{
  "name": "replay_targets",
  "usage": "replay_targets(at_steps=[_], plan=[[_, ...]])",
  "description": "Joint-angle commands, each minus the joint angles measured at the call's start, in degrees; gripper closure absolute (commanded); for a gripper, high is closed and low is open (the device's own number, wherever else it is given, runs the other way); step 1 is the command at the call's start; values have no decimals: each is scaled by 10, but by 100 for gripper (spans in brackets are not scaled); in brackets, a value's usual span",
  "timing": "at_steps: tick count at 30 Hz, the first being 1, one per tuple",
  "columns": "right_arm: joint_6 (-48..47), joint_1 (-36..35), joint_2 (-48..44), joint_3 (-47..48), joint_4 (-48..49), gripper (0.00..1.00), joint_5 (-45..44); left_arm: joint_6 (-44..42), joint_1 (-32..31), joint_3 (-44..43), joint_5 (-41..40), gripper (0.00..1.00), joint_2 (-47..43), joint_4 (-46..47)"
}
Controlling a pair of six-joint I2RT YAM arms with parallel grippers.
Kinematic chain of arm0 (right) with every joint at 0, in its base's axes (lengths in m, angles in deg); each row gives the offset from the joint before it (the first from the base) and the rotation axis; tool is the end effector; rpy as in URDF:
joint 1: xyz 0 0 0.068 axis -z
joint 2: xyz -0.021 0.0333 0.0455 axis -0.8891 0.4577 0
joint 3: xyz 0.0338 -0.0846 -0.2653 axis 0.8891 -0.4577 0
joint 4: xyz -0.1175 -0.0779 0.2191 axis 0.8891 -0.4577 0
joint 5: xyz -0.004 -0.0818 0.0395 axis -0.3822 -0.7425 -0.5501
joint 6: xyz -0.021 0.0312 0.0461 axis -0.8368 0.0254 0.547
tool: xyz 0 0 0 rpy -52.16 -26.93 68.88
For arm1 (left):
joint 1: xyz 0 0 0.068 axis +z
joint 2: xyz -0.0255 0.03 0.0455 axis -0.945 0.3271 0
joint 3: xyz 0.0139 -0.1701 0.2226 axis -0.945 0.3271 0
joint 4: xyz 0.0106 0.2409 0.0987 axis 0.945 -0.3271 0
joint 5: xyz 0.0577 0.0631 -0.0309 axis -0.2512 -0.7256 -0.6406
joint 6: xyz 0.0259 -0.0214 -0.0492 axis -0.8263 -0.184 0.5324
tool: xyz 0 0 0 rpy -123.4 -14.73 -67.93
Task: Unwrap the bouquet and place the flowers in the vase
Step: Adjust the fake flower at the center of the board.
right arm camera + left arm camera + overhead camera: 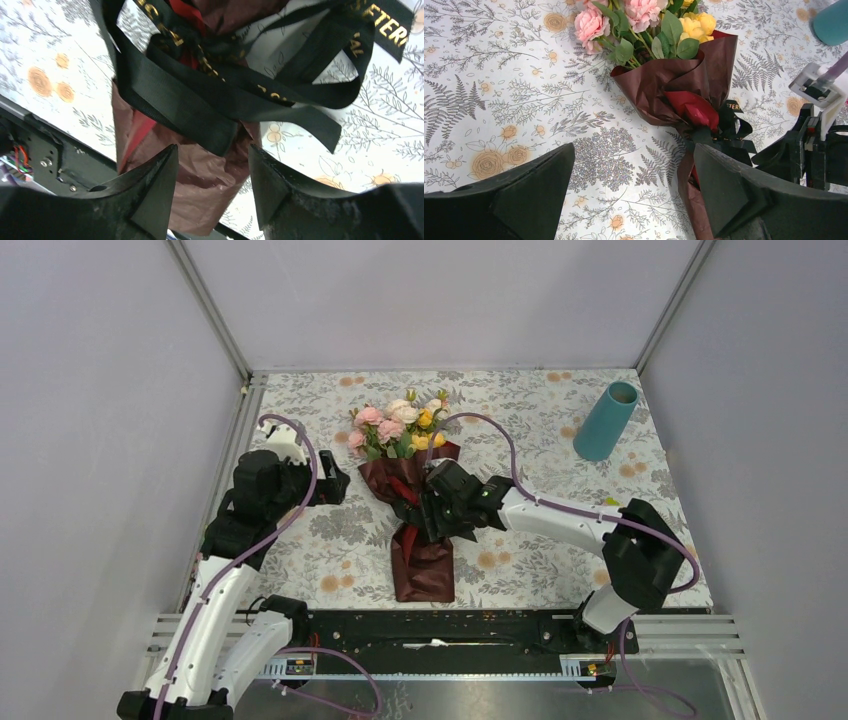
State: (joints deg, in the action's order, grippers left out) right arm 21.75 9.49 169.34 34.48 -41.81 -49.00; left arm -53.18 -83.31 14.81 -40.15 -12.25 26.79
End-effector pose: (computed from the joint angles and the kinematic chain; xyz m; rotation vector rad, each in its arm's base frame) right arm 0.2044 0.2742 0.2237 -0.5240 2.5514 0.5760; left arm 0.1563 -0.0390 0.3348 0.0473 2.0422 -0.3896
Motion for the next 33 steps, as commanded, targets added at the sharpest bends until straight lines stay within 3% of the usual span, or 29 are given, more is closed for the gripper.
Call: replay_targets(at_steps=[1,7,11,17,22,28,33], plan=[[9,-3,-21,-5,72,43,-21,-4,4,8,-10,1,0,43],[-12,-3,8,18,85,52,-22,-8,4,15,-21,1,-2,41],[-11,-4,13,36,73,75,-18,-8,4,16,-21,1,-3,41],[-10,-21,-15,60,57,87,-20,-9,4,19,-22,1,-8,41],[-8,-48,45,131,77,95,-3,-5,5,18,-19,1,-9,43],[-10,-71,140,219,96,93,20,-1,5,21,-16,1,-13,43],[-12,-73,136,235,92,70,21,-3,5,23,-22,1,-12,42]])
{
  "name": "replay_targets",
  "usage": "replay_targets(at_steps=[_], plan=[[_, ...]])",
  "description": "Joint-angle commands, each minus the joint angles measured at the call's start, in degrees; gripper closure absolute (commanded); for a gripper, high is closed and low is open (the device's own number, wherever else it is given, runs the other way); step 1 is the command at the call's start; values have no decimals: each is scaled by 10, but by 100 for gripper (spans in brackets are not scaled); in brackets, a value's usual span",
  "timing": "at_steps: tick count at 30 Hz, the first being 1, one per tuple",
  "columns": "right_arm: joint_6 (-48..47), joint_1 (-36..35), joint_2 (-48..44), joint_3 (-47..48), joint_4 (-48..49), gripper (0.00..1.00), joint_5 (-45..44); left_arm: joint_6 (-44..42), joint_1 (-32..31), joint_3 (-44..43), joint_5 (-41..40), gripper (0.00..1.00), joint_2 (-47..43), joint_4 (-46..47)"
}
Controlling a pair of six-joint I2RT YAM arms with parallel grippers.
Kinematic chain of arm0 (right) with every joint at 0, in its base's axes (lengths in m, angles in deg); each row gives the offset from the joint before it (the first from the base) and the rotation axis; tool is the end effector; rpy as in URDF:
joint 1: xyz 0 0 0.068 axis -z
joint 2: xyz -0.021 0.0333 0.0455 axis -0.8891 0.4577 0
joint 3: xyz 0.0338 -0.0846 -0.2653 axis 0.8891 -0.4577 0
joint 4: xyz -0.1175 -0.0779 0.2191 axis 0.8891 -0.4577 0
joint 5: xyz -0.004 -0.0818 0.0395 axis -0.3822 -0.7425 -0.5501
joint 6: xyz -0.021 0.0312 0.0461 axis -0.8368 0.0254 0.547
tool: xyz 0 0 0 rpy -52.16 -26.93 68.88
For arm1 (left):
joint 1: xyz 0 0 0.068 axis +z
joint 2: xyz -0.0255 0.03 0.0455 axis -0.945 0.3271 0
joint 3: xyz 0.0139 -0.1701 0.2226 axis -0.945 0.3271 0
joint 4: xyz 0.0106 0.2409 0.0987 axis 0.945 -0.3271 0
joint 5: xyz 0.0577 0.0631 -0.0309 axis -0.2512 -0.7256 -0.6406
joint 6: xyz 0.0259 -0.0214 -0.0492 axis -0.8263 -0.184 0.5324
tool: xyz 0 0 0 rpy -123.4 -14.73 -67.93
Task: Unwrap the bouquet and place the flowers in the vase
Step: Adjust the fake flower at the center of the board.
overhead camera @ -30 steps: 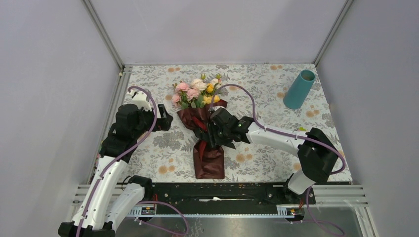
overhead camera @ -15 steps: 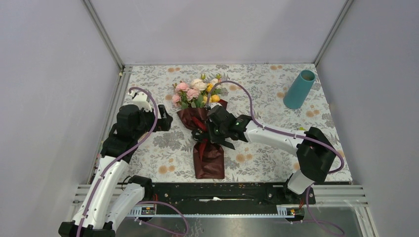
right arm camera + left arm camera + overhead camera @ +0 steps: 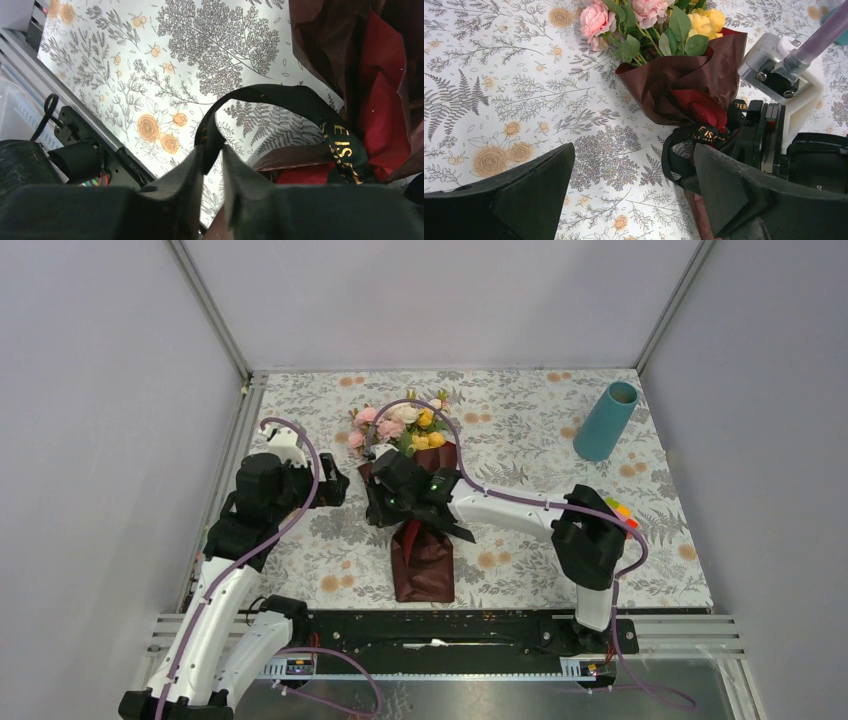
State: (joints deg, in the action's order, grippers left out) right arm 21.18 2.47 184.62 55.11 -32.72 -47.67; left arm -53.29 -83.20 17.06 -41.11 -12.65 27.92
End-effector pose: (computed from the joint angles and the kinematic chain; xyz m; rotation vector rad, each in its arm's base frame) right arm 0.2170 0.3826 0.2549 -0.6496 2.3070 0.8305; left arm 0.1574 -0.0382 0.3244 0.0360 2.0538 -0.3687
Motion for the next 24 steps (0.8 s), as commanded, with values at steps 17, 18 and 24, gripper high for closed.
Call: replay_targets(at_steps=[17,18,24], plan=[[-47,109,-334,-284,-52,14,-48,-12,3,-40,35,1,26,37],[-55,116,-348,-308,-52,14,-58,-6,3,-49,39,1,30,42],[-112,155,-379,-418,15,15,-11,39,3,-70,67,1,52,92]])
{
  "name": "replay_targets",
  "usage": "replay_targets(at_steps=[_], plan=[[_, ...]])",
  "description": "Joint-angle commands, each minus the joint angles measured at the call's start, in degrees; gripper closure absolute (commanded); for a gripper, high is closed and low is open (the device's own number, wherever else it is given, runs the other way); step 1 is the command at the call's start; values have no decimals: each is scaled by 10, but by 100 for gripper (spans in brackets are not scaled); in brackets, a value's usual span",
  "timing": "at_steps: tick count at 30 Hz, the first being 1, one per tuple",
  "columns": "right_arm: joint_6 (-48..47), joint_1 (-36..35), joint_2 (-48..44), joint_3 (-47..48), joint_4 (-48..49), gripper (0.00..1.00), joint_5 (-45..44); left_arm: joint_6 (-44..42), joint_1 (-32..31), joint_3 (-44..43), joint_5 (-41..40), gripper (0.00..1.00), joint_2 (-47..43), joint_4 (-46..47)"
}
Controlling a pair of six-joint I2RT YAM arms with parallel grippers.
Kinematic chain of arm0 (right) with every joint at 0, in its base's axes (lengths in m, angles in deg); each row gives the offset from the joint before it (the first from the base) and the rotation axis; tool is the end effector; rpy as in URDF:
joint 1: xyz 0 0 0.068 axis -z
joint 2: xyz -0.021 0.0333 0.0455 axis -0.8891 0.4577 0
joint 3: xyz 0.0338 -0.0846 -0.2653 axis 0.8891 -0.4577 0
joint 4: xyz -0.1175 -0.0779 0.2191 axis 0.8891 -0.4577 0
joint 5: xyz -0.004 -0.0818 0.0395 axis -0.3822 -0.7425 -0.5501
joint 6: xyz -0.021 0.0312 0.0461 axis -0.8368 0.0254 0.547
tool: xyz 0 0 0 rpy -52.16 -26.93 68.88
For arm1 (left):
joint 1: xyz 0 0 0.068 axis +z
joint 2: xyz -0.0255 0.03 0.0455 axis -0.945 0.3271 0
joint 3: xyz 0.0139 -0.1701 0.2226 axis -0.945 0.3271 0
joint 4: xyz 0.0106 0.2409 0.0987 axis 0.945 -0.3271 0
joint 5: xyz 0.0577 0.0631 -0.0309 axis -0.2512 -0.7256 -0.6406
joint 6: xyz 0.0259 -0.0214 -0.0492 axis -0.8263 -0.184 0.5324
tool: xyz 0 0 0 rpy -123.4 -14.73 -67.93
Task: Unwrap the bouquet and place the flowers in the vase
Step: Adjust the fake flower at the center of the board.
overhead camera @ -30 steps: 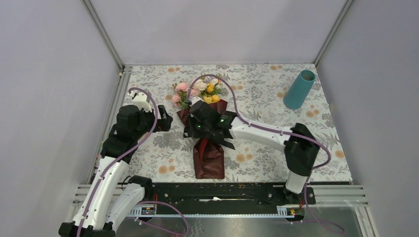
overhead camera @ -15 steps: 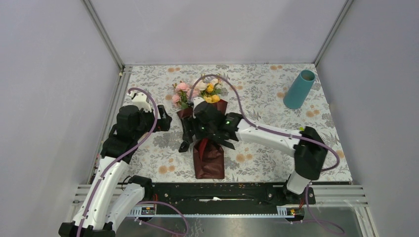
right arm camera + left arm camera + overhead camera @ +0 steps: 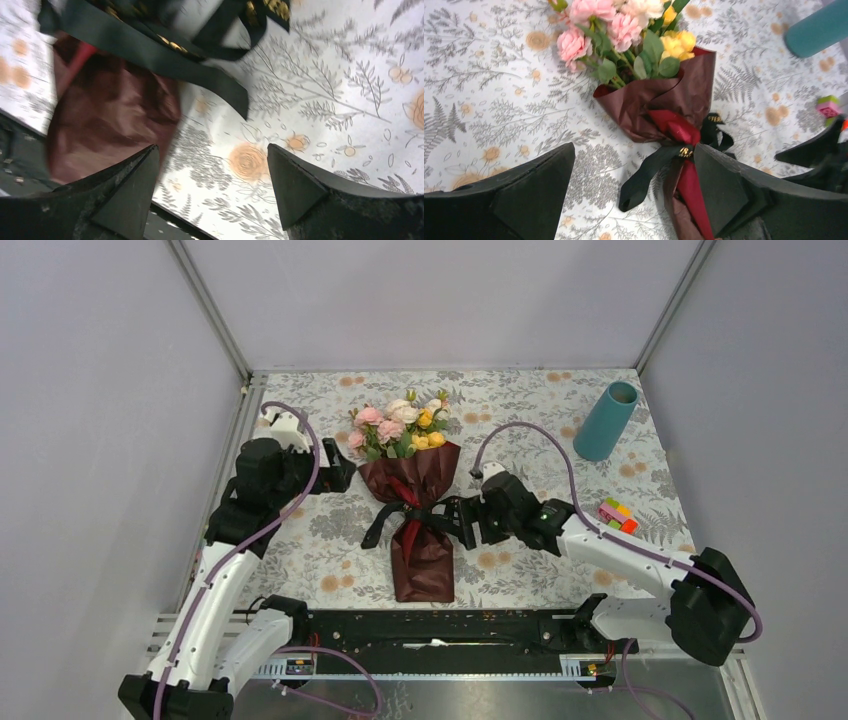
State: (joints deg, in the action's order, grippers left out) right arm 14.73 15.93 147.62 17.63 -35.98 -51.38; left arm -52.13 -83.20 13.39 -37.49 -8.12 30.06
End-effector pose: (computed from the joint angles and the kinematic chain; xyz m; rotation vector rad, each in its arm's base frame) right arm 0.1804 0.1899 0.2435 -0.4701 2.3360 0.5601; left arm 0.1735 -0.0445 0.3386 0.0572 2.0362 -0.4476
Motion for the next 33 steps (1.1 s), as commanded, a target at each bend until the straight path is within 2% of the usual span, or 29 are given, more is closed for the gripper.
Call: replay_targets(at_steps=[1,4,8,16,18,25,33], plan=[[-56,25,-6,-54,62,15,42,31,4,-30,27,1,7,77],[-75,30,17,-66,110,16,42,32,7,-16,17,1,-2,74],[-95,34,66,-46,118,22,26,30,7,7,9,1,-20,68],[-120,34,129,-42,198,24,34,27,8,9,1,1,-29,62],[-120,34,143,-39,216,28,35,27,8,10,0,1,-29,61],[-143,11,180,-18,217,37,27,26,8,11,-7,1,-31,58],[-147,-24,203,-15,207,44,-33,27,8,12,1,1,-31,58]])
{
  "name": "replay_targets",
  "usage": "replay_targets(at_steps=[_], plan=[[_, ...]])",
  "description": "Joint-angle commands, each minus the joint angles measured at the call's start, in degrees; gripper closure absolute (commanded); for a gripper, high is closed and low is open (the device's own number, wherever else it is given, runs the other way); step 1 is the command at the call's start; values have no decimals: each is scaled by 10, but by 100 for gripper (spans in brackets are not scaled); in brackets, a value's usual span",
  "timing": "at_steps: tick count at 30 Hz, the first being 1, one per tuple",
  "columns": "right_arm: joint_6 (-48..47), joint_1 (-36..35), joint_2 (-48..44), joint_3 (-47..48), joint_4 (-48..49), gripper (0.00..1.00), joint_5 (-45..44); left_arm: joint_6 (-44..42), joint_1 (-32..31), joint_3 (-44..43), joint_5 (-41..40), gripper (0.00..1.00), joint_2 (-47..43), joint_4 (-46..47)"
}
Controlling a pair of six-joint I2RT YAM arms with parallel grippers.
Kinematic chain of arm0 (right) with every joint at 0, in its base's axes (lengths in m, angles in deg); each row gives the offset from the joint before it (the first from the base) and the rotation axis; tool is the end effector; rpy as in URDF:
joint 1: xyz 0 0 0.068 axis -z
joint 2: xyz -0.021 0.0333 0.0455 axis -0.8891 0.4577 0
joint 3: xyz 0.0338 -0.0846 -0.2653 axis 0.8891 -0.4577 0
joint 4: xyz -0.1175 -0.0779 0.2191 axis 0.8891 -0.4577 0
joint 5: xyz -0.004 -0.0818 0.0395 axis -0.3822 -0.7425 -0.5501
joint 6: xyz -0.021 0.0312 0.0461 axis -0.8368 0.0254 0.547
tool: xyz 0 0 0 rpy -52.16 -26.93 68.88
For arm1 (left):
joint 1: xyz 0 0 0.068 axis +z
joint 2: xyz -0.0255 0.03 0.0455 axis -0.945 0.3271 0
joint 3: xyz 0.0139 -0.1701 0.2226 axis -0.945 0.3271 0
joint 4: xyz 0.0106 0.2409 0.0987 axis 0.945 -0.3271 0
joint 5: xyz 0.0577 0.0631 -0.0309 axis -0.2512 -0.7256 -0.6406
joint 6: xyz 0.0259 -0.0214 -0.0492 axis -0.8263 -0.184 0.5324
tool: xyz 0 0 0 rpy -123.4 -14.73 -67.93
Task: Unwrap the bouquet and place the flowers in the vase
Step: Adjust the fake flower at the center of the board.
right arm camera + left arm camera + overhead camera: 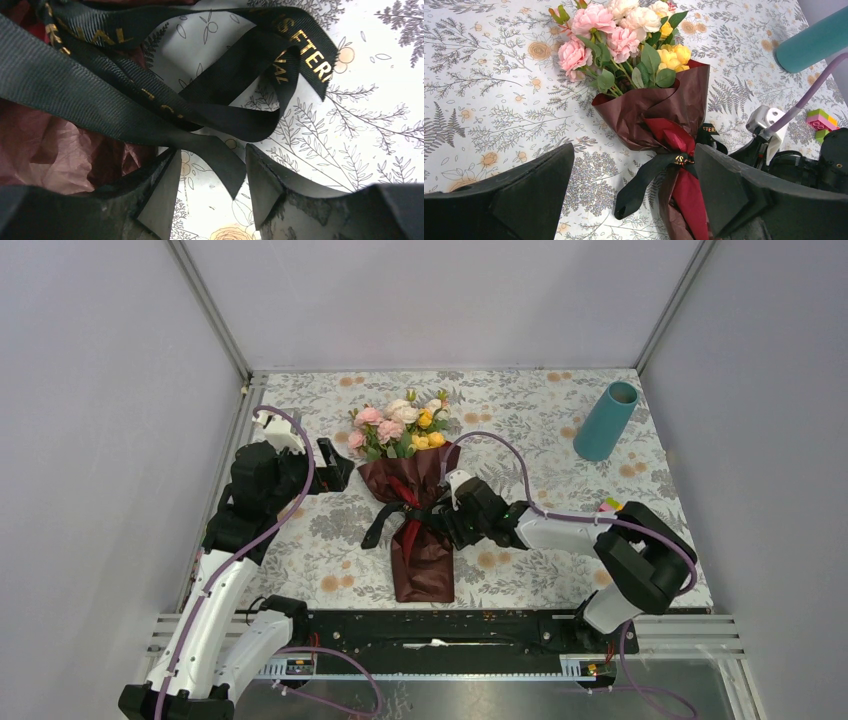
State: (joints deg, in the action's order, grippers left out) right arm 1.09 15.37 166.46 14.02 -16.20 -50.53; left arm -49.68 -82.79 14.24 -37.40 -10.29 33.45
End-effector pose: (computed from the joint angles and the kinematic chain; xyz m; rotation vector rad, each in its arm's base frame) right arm 0.2101 0.2269 0.1646 -0.7709 2.2796 0.4444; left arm 0.1685 -0.0422 0.3458 0.0159 1.9573 -0.4810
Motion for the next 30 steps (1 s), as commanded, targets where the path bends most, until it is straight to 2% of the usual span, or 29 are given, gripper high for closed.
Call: replay_targets(at_steps=[1,6,9,12,16,25,27,30], plan=[[-10,-22,18,20,9,47,-47,2,4,4,0,1,-9,24],[-2,-32,18,20,0,69,-73,0,4,4,6,1,-11,23],[11,-35,0,5,11,88,-91,-3,4,4,21,1,-13,24],[31,-35,-24,-18,26,100,-89,-4,4,6,22,1,-15,25],[51,-35,-61,-19,0,100,-64,-7,4,9,42,1,-16,34],[90,-34,-135,33,-124,100,24,16,1,30,181,1,-22,103],[94,-34,-133,58,-155,100,52,55,-12,49,194,1,-29,148],[105,-29,-122,94,-198,100,96,100,-66,122,198,1,-50,280]])
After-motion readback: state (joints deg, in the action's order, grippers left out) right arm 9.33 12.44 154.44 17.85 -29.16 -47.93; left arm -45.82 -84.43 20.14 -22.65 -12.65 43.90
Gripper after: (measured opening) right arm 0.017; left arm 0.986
